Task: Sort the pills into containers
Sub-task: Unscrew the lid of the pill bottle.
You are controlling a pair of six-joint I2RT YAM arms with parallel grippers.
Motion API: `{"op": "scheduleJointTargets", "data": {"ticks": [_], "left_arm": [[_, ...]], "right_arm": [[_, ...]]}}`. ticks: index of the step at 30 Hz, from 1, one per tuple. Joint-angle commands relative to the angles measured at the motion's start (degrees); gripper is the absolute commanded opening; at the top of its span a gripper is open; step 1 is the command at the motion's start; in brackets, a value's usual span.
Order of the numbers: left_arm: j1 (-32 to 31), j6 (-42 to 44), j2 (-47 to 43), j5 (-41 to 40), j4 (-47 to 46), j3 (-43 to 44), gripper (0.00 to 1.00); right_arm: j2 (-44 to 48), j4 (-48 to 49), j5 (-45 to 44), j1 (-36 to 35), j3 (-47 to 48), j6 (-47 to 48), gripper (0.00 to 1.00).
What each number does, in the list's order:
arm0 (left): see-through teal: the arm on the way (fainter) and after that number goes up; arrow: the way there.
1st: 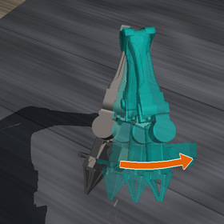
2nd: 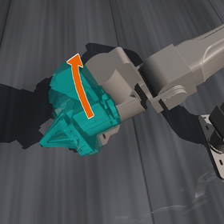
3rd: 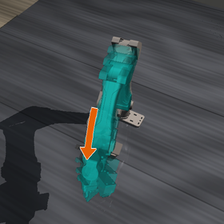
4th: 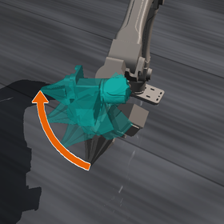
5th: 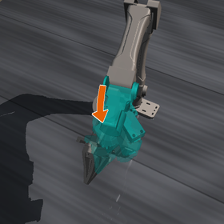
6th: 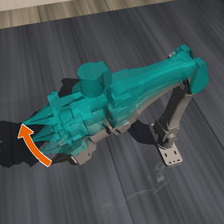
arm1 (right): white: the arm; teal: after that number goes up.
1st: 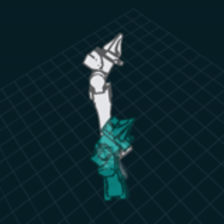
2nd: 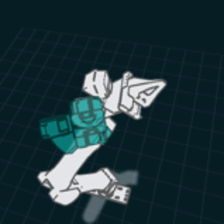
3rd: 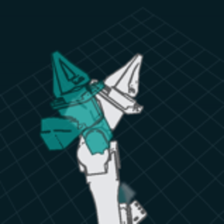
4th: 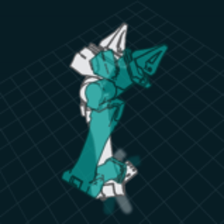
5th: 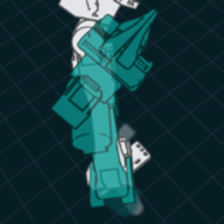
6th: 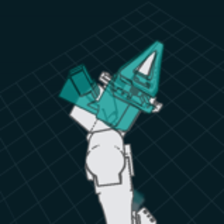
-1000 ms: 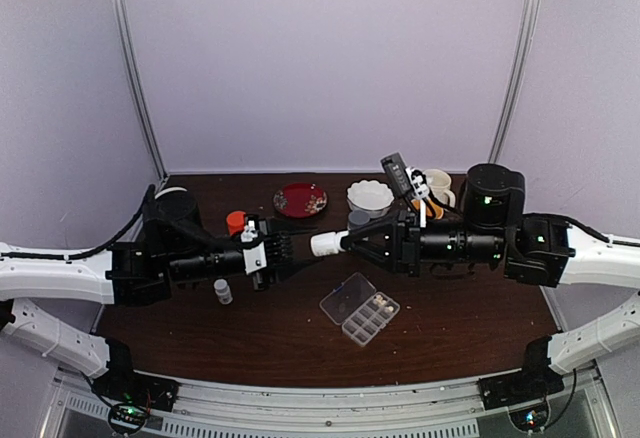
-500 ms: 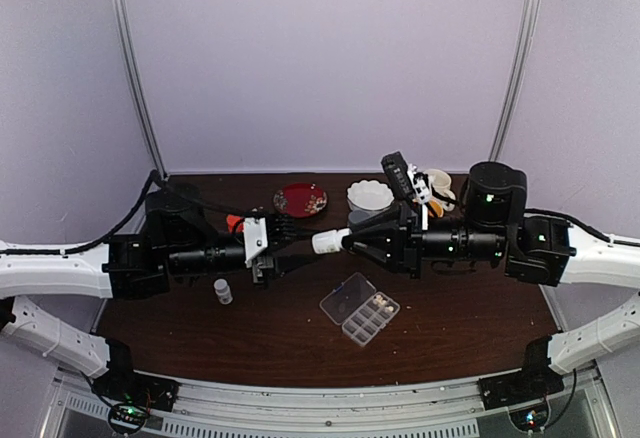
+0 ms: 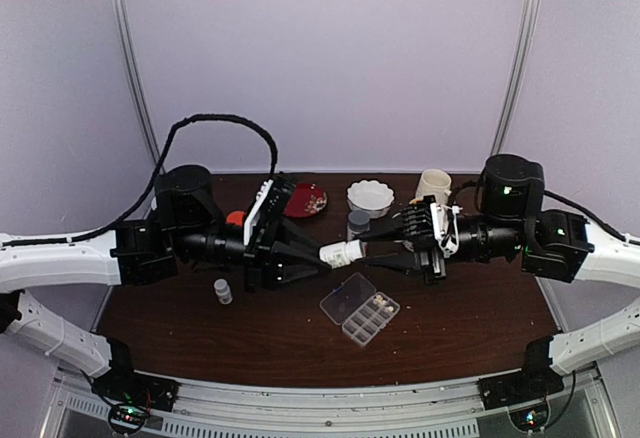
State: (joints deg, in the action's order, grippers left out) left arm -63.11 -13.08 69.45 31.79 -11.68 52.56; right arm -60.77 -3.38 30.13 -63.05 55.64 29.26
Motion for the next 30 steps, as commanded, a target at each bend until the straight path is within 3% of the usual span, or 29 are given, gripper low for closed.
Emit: {"op": "scheduleJointTargets", "data": {"ticks": [1, 7, 13, 20, 25, 30], "left_arm": [[1.59, -20.01, 4.79, 15.12, -13.46, 5.62, 0.0], [2.52, -33.77, 9.26, 23.22, -24.79, 6.49, 0.0], [3.81, -42.09, 12.67, 26.21, -24.98, 8.34, 0.01], [4.8, -67.58, 19.89, 28.97, -54.81, 5.37, 0.01], [5.66, -72.26, 22.83, 29.2, -60.38, 5.19, 0.0], [6.1, -72.04, 23.58, 29.35, -59.97, 5.53, 0.0]], "right_arm": [[-1.8, -8.22, -1.4, -1.89, 0.65, 20.7, 0.0], [-0.27, -6.46, -11.3, -4.35, -2.72, 33.22, 0.0], [-0.25, -4.7, -20.75, -6.24, -5.04, 42.54, 0.0], [0.96, 2.27, -24.2, -8.06, -8.85, 47.7, 0.0], [1.86, 2.05, -22.49, -8.07, -9.07, 44.83, 0.0], [2.77, 1.39, -20.99, -8.08, -9.99, 42.0, 0.21]]}}
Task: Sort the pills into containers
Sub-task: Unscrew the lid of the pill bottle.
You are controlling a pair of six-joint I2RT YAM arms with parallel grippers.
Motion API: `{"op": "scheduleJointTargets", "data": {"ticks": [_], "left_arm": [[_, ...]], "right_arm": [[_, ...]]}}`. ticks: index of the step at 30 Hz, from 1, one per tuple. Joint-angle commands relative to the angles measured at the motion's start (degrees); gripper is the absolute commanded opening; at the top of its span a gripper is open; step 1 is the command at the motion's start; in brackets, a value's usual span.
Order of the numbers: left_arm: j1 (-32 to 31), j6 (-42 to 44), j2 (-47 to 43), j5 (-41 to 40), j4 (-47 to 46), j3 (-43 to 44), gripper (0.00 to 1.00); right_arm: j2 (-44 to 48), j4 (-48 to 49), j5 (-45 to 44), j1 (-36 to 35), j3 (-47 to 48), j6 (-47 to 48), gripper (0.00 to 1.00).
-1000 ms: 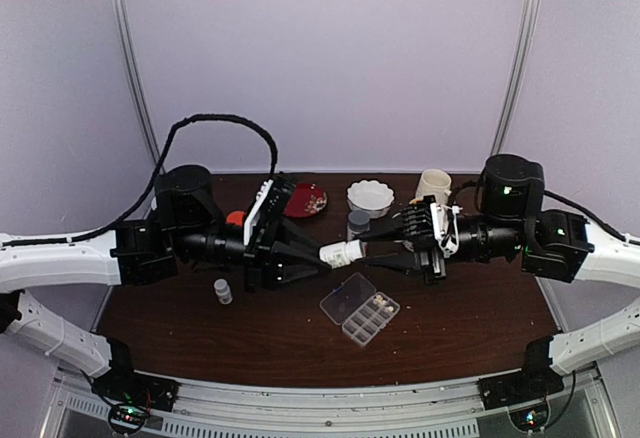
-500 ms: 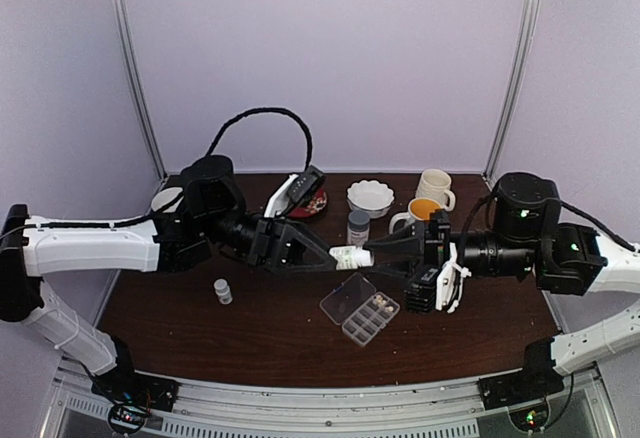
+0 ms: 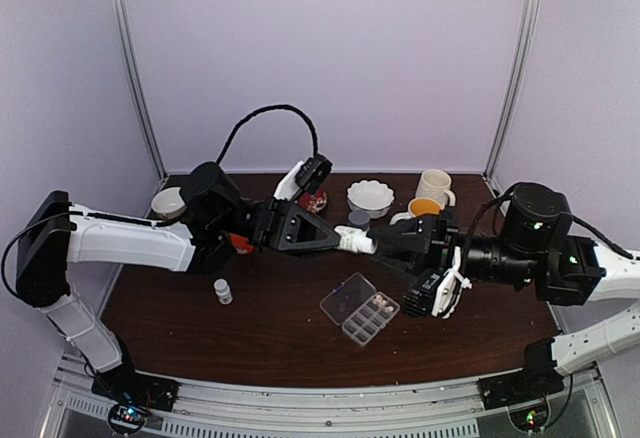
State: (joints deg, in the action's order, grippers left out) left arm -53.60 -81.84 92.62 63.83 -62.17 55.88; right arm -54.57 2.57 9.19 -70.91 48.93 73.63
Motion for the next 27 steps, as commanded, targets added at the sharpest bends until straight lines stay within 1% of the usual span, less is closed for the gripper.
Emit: {"op": "scheduleJointTargets", "data": {"ticks": [1, 2, 3, 4, 6, 8, 9, 12, 15, 17, 19, 20, 24, 26, 27], "left_arm": [[-3.37, -3.17, 0.34, -2.55, -9.34, 2.22, 0.0], [-3.19, -2.86, 0.3, -2.45, -8.83, 2.22, 0.0], [-3.06, -2.12, 0.08, -2.28, -7.86, 2.15, 0.0], [-2.82, -0.92, -0.28, -2.23, -6.44, 2.01, 0.0], [-2.3, 2.43, -1.54, -2.35, -2.46, 1.51, 0.0], [-1.93, 8.29, -3.18, -2.63, 4.82, 1.43, 0.0], [-1.74, 13.42, -4.14, -2.99, 9.56, 1.59, 0.0], [-1.52, 27.75, -7.42, -5.39, 30.29, 3.98, 0.0], [-1.24, 41.5, -9.97, -9.79, 48.85, 8.46, 0.0], [-1.17, 48.58, -10.81, -13.04, 57.88, 11.52, 0.0], [-1.15, 53.56, -11.31, -15.85, 63.29, 13.72, 0.0], [-1.12, 55.5, -11.63, -16.9, 64.52, 14.22, 0.0], [-1.11, 63.29, -14.05, -22.8, 64.72, 13.16, 0.0], [-1.11, 67.65, -16.1, -26.5, 64.31, 11.53, 0.0], [-1.08, 69.71, -17.09, -27.98, 63.7, 11.01, 0.0]], "right_arm": [[-3.18, -4.59, -0.2, -0.19, -3.37, -3.06, 0.31], [-2.89, -4.48, -0.1, -0.19, -3.52, -4.13, 0.48], [-2.34, -4.17, 0.16, -0.07, -3.63, -5.53, 0.59], [-1.73, -3.81, 1.02, 0.28, -3.78, -7.52, 0.74], [-0.08, -2.98, 4.09, 0.96, -4.5, -11.23, 0.83], [2.01, 0.31, 6.45, 1.37, -6.34, -17.2, 0.86], [3.07, 1.7, 7.55, 1.69, -7.22, -19.96, 0.87], [6.47, 3.52, 10.73, 1.85, -9.28, -28.09, 0.96], [9.81, 3.79, 11.92, 1.87, -11.09, -36.04, 0.99], [11.57, 3.12, 11.83, 1.85, -11.54, -41.47, 0.99], [12.63, 2.99, 9.69, 1.88, -11.41, -48.63, 1.0], [12.84, 2.57, 8.29, 1.96, -11.09, -52.41, 1.0], [11.98, 0.09, 3.06, 2.23, -7.56, -67.99, 1.0], [10.1, -1.86, -1.21, 2.72, -4.66, -78.18, 0.97], [8.62, -4.38, -0.71, 3.35, -2.57, -81.49, 0.96]]}}
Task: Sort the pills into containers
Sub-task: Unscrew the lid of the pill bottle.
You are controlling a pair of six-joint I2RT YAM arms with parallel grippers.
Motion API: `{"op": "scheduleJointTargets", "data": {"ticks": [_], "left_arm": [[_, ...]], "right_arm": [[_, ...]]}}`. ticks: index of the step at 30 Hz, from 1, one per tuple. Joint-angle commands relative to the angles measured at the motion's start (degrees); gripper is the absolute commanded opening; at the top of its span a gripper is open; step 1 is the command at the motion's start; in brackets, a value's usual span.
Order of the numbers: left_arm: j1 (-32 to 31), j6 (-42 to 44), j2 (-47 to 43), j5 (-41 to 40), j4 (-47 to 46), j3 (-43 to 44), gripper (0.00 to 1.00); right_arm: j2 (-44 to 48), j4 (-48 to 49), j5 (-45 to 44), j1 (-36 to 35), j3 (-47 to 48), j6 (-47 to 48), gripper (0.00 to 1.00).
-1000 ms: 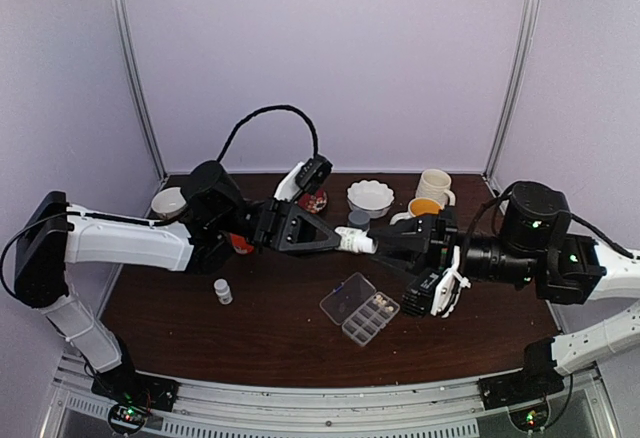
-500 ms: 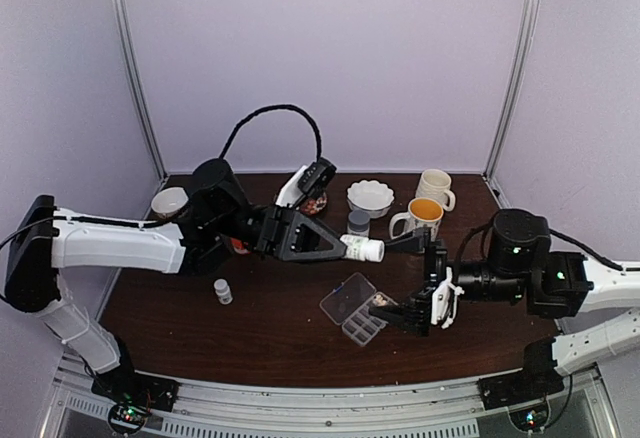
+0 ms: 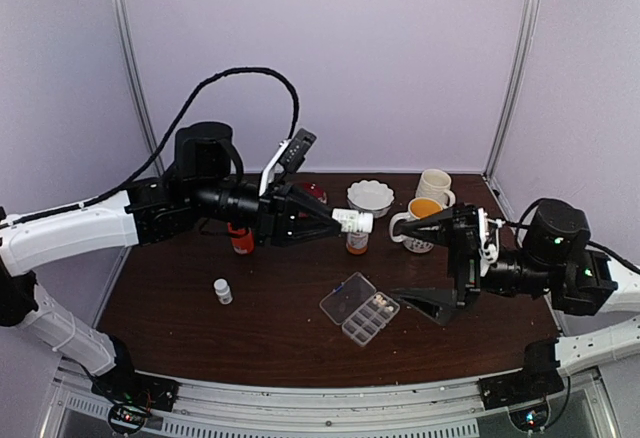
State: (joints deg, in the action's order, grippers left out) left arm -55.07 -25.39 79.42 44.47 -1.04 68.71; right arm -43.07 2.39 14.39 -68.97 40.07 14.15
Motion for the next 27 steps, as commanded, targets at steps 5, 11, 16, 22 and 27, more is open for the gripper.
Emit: {"op": "scheduleJointTargets", "data": {"ticks": [5, 11, 16, 22, 27], "left_arm": [[0.34, 23.65, -8.57, -11.53, -5.16, -8.1, 0.0], [0.25, 33.11, -13.55, -12.15, -18.47, -17.36, 0.0], [0.25, 36.06, -15.33, -13.26, -22.38, -20.44, 0.0], [0.28, 36.83, -15.65, -12.67, -23.21, -20.78, 0.0], [0.24, 37.21, -15.21, -12.72, -21.78, -20.15, 0.0]], "right_arm": [[-12.66, -18.51, 1.69, 3.85, 19.59, -30.59, 0.92], [-18.98, -11.27, 16.68, 8.95, 22.44, -42.25, 0.78], [-22.77, -4.07, 23.57, 11.05, 23.1, -50.28, 0.69], [-25.59, -3.32, 24.06, 11.05, 24.62, -51.61, 0.63], [-26.14, 0.21, 25.07, 11.01, 23.65, -53.67, 0.6]]}}
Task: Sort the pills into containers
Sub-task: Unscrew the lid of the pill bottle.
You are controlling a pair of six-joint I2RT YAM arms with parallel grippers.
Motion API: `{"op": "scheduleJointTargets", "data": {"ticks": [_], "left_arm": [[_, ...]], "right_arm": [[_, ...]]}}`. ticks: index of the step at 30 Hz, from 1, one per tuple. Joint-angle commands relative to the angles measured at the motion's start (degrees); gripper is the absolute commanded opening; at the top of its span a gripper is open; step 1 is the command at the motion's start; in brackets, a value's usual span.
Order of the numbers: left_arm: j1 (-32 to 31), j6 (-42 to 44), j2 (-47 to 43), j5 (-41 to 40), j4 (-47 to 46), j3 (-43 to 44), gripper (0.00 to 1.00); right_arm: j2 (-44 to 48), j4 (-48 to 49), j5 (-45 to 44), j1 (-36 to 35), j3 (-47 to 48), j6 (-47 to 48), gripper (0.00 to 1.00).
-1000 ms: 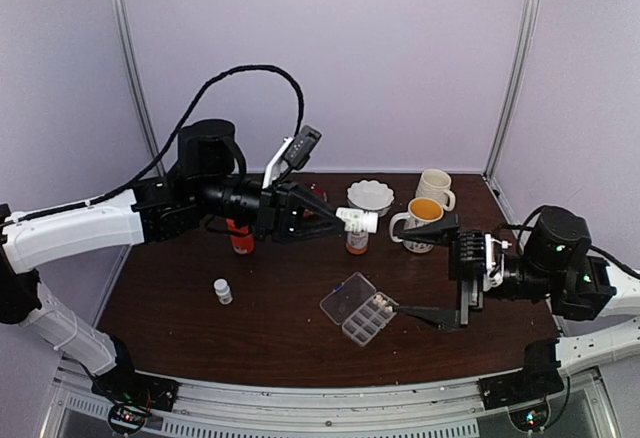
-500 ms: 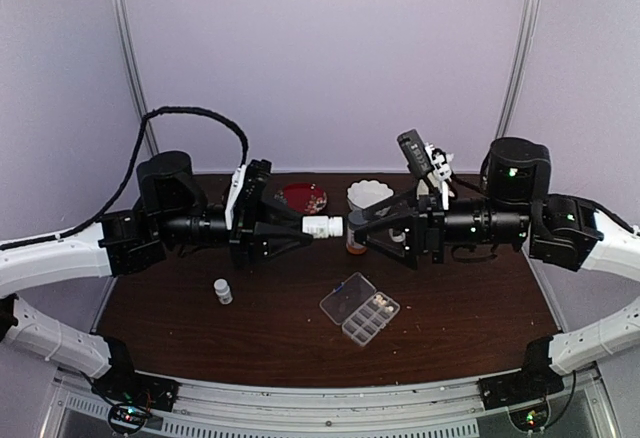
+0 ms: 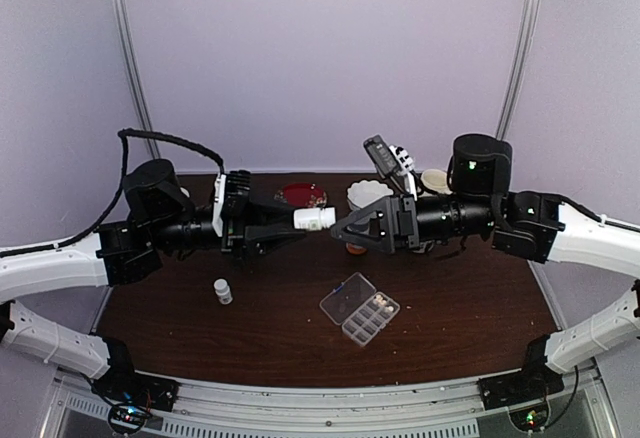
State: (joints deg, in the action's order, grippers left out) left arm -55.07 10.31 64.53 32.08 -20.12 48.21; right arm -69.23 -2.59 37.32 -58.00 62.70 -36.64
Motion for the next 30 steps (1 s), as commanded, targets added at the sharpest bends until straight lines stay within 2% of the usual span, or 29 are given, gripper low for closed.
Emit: {"op": "scheduleJointTargets", "data": {"ticks": [1, 8, 13, 18, 22, 25, 27, 30], "left_arm": [[0.3, 1.49, -0.37, -0.34, -2.41, 0.45, 0.0], [0.27, 1.49, -0.24, -0.09, -2.04, 0.36, 0.0], [0.3, 1.3, 0.09, -0.13, -0.96, 0.84, 0.0], [0.3, 1.67, 0.02, -0.28, 0.3, 0.92, 0.0], [0.25, 2.27, -0.06, -1.23, 2.76, 1.46, 0.0], [0.27, 2.36, 0.18, -1.69, 5.28, 2.48, 0.0], [0.3, 1.38, 0.61, -2.15, 7.16, 3.48, 0.0], [0.26, -0.61, 1.62, -2.52, 10.51, 5.29, 0.0]], "right_arm": [[-0.06, 5.84, 2.15, 0.07, 0.79, -3.32, 0.6], [-0.66, 7.74, 0.88, 0.08, 0.62, -5.31, 0.46], [-1.34, 6.5, 0.55, 0.03, 1.19, -5.37, 0.45], [-1.65, 5.58, 0.39, 0.0, 1.69, -5.09, 0.35], [-1.77, 3.97, -0.1, -0.01, 2.11, -3.48, 0.18], [-1.75, 1.53, -1.12, -0.09, 2.97, 0.04, 0.06], [-1.72, -1.44, -1.86, -0.37, 4.29, 4.35, 0.05], [-1.46, -7.29, -4.04, -2.29, 7.18, 15.97, 0.04]]}}
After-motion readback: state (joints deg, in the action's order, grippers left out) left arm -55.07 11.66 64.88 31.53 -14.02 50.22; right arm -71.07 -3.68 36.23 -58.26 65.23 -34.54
